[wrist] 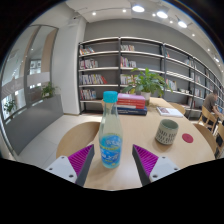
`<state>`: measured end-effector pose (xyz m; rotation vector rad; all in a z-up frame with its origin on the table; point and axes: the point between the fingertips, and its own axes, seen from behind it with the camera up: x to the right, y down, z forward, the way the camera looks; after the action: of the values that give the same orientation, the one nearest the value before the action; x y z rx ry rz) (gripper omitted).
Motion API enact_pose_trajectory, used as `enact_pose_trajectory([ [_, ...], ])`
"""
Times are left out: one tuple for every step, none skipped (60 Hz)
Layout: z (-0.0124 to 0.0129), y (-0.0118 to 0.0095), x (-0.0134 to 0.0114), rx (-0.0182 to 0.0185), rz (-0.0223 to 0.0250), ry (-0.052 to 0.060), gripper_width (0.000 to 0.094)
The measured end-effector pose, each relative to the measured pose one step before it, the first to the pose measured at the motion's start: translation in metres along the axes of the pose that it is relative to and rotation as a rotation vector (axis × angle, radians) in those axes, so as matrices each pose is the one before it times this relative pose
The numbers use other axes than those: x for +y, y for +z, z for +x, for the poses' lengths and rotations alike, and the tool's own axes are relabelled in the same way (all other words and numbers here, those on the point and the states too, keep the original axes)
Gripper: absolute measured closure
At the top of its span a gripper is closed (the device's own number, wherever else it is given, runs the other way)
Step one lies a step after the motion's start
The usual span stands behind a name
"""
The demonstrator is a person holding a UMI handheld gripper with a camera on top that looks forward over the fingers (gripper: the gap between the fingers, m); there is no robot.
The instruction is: Pour water
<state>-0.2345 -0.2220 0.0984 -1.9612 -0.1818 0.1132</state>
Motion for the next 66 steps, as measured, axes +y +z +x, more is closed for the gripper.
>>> enact_pose_trajectory([
  [-0.00073, 0.00495, -0.00054, 0.00007, 0.00284, -0.003, 0.0158],
  [-0.0002, 0.00529, -0.00064, 0.00129, 0.00045, -0.0022, 0.0159],
  [0.00031, 0.00477, -0.00058, 0.00214, -0.00191, -0.0025, 0.0159],
  [0.00011, 0.00465, -0.00063, 0.00123, -0.00142, -0.0034, 0.0158],
  [0.00004, 0.00438, -0.00049, 0.00067, 0.0006, -0.0044, 0.0158],
  [0.00335, -0.00006, -0.00449, -0.00113, 0.00101, -0.0038, 0.0157],
  [-0.00718, 0.00995, -0.00314, 0.0064, 0.00408, -0.0023, 0.0157],
  [0.00019, 0.00351, -0.00054, 0.0046, 0.0016, -0.0004, 0.0158],
  [-0.00022, 0.00319, 0.00016, 0.00345, 0.00125, 0.0015, 0.016],
  [-0.00028, 0.0028, -0.00094, 0.00076, 0.00346, 0.0018, 0.0162],
  [-0.00078, 0.00263, -0.00146, -0.00061, 0.00625, 0.0012, 0.0164],
  [-0.00024, 0.00271, -0.0014, 0.00036, 0.00687, 0.0015, 0.0166],
  [0.00046, 0.00255, -0.00097, 0.00339, 0.00518, 0.0029, 0.0167],
  [0.00671, 0.00682, -0.00001, 0.00227, 0.00329, 0.0021, 0.0171],
  [-0.00532, 0.00569, -0.00166, 0.00389, 0.0022, 0.0029, 0.0174],
  [-0.00173, 0.00189, -0.00025, -0.00034, 0.0023, 0.0015, 0.0181],
  [-0.00166, 0.00135, -0.00076, -0.00247, 0.00426, -0.0007, 0.0188],
  [-0.00058, 0.00201, -0.00087, -0.00011, 0.00641, -0.002, 0.0201],
  [-0.00039, 0.00143, -0.00091, 0.00288, 0.0061, -0.0015, 0.0215],
  [-0.00026, 0.00114, -0.00144, 0.00301, 0.00747, -0.0026, 0.0233],
  [-0.00056, 0.00102, -0.00139, 0.00123, 0.00818, -0.0025, 0.0248],
  [0.00337, 0.00605, 0.00118, -0.00041, 0.00941, -0.0006, 0.0267],
  [-0.00062, 0.00171, -0.00074, 0.00269, 0.00655, 0.0, 0.0284],
  [0.00093, 0.00498, 0.0001, 0.00018, 0.00493, 0.0004, 0.031],
  [0.00016, 0.00128, -0.0005, 0.00185, 0.00461, -0.0007, 0.0328],
  [0.00034, 0.00081, -0.00134, 0.0022, 0.00702, -0.0016, 0.0357],
  [-0.00023, 0.00066, -0.00097, -0.00055, 0.00535, 0.0008, 0.037],
  [-0.00081, 0.00048, -0.0006, -0.00246, 0.00319, 0.0038, 0.0376],
  [-0.00073, 0.00033, -0.00038, -0.00171, 0.00161, 0.005, 0.0392],
  [-0.00096, 0.00005, 0.00012, -0.00305, -0.00083, 0.0041, 0.0397],
  [-0.00087, 0.00074, 0.0, -0.00205, 0.00237, -0.001, 0.0415],
  [-0.00017, 0.00042, -0.00008, -0.00153, 0.0001, -0.0037, 0.0427],
  [0.00177, 0.00233, 0.00035, -0.00324, 0.00224, -0.0029, 0.0445],
  [-0.0005, 0.00035, -0.00004, -0.0027, 0.00046, -0.0005, 0.0461],
  [-0.00051, 0.00019, -0.00009, -0.00318, -0.00078, 0.0018, 0.0478],
  [-0.00078, 0.0004, -0.00023, -0.00484, -0.00052, 0.0039, 0.0492],
  [-0.00074, 0.0008, -0.00016, -0.00527, -0.00019, 0.0036, 0.0511],
  [-0.00047, 0.00086, -0.00031, -0.00437, 0.00051, 0.0018, 0.0521],
  [-0.00027, 0.00106, -0.00038, -0.00417, 0.00086, 0.0008, 0.0536],
  [-0.00279, 0.00023, -0.00039, -0.00213, -0.00117, 0.0003, 0.0536],
  [0.00236, 0.00235, 0.00054, -0.0028, 0.00021, 0.0021, 0.0533],
  [-0.00028, 0.00131, -0.00017, -0.00333, -0.00257, 0.0031, 0.0565],
  [0.0001, 0.00103, 0.00014, -0.00403, -0.00337, 0.0001, 0.0565],
  [0.00003, 0.0009, 0.00015, -0.00281, -0.00405, 0.0017, 0.0565],
  [0.00016, 0.00073, -0.00043, -0.00348, -0.00251, 0.0043, 0.0566],
  [-0.00052, 0.00061, -0.00063, -0.00621, -0.00149, 0.0067, 0.0565],
  [-0.00022, 0.00075, -0.00075, -0.00595, -0.00206, 0.0087, 0.0566],
  [-0.00085, 0.00049, -0.00119, -0.00553, -0.00085, 0.0102, 0.0566],
  [-0.00019, 0.00038, -0.00214, -0.00595, 0.00143, 0.0099, 0.0565],
  [-0.00235, -0.00202, -0.00388, -0.00428, 0.00059, 0.0098, 0.0566],
  [0.0022, -0.00059, -0.00227, -0.00563, 0.00396, 0.0146, 0.0566],
  [0.00194, 0.00099, -0.00275, -0.00171, 0.00157, 0.0184, 0.0565],
  [0.00159, 0.00037, -0.00302, -0.00102, -0.00026, 0.023, 0.0565],
  [0.00112, 0.00056, -0.00329, -0.00299, 0.00106, 0.0248, 0.0565],
  [0.00049, 0.00073, -0.00373, -0.00638, 0.00287, 0.0243, 0.0565],
  [-0.00024, 0.00068, -0.0038, -0.00921, 0.00201, 0.0262, 0.0566],
  [0.00049, 0.00066, -0.00398, -0.01023, -0.00008, 0.0302, 0.0567],
  [0.00028, 0.00065, -0.00409, -0.00872, -0.00031, 0.033, 0.0565],
  [0.00339, 0.00576, -0.00165, -0.00801, 0.00611, 0.0294, 0.0565],
  [0.00065, 0.00035, -0.0052, -0.00562, 0.00303, 0.0292, 0.0566],
  [0.00214, 0.00054, -0.0048, -0.00381, 0.001, 0.0301, 0.0566],
  [0.00226, 0.00058, -0.00461, -0.00261, -0.00122, 0.032, 0.0566],
  [0.00238, 0.00079, -0.00531, -0.00298, 0.00081, 0.0306, 0.0567],
  [0.00186, 0.00051, -0.00659, -0.00443, 0.00537, 0.0257, 0.0567],
  [0.00207, 0.0007, -0.00713, -0.00498, 0.00669, 0.0254, 0.0565],
  [0.0026, 0.00107, -0.00603, -0.00314, 0.00214, 0.0328, 0.0567],
])
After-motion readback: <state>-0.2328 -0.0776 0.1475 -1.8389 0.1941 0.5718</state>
